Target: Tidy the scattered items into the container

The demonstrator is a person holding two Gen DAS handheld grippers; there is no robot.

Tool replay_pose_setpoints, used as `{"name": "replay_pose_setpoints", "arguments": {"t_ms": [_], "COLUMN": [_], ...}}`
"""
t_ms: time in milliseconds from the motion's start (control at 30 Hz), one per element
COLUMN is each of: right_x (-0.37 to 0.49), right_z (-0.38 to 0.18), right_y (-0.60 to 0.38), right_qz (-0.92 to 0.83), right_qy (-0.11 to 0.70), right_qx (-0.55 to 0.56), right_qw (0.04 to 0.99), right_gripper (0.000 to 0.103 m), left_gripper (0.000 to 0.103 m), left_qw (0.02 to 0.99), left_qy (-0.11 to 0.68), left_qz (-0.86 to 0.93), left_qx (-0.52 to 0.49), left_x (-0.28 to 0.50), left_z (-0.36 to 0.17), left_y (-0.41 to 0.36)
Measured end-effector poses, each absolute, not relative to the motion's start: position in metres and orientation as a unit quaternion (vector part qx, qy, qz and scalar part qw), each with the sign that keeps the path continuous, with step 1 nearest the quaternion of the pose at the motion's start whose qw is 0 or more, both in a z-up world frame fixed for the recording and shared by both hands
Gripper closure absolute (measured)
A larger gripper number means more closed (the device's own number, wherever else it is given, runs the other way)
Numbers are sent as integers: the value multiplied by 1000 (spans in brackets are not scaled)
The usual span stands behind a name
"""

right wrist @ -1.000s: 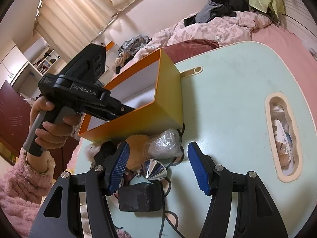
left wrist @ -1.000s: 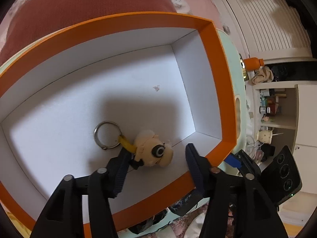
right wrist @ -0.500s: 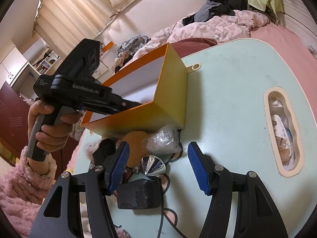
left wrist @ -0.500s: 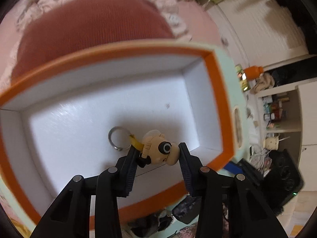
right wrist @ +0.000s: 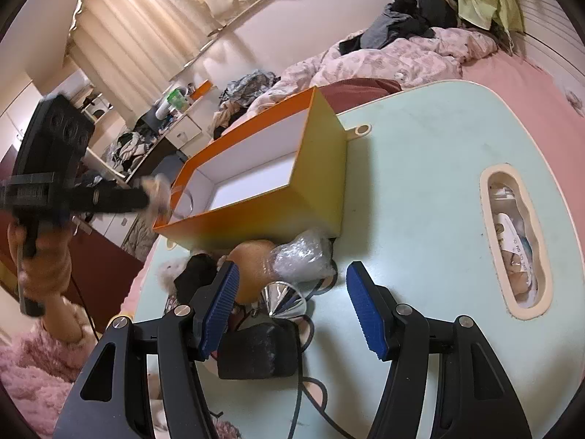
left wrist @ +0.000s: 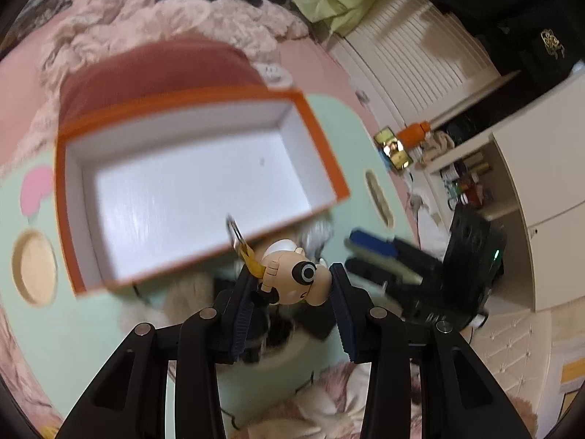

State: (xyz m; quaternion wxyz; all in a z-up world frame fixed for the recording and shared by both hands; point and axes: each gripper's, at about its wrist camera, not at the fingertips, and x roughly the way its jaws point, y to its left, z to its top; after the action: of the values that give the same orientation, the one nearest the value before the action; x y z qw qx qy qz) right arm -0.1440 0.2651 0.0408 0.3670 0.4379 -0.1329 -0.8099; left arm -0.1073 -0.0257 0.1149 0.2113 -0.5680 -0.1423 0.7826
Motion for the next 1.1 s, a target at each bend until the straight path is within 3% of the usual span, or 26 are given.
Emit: {"name": "replay_pose_setpoints", "arguments": {"t_ms": [400,500,600,633,800,1100], "right_x": [-113,-104,-93,-88,-61,-20], "right_z": [47,48,48,49,49,31], "right_y": [260,260,258,256,243,220], "right_qz": [-826,-833,-842,-845,-869,-896], "right_qy": [-105,-97,-80,-72,-4,86], "right_qx": [409,400,393,390,369,338], "right_qw": [374,369,360,358,331,274], "right_gripper": [41,41,41,41,41,41], "left_gripper": [64,54,37,30,13,10], "left_qw": [177,164,150,146,111,28], "left_qy": [-156,-160,-145,-136,-61,0], "left_qz": [812,828,862,873,924,945], "left_qx": [-533,-512,-462,-446,-362,-327], "left_x": [-99,-100,-83,-75,-24,45], "left_z": [73,72,87,93,110,59], "left_y": [-20,-19,-22,-23,-19,-14]}}
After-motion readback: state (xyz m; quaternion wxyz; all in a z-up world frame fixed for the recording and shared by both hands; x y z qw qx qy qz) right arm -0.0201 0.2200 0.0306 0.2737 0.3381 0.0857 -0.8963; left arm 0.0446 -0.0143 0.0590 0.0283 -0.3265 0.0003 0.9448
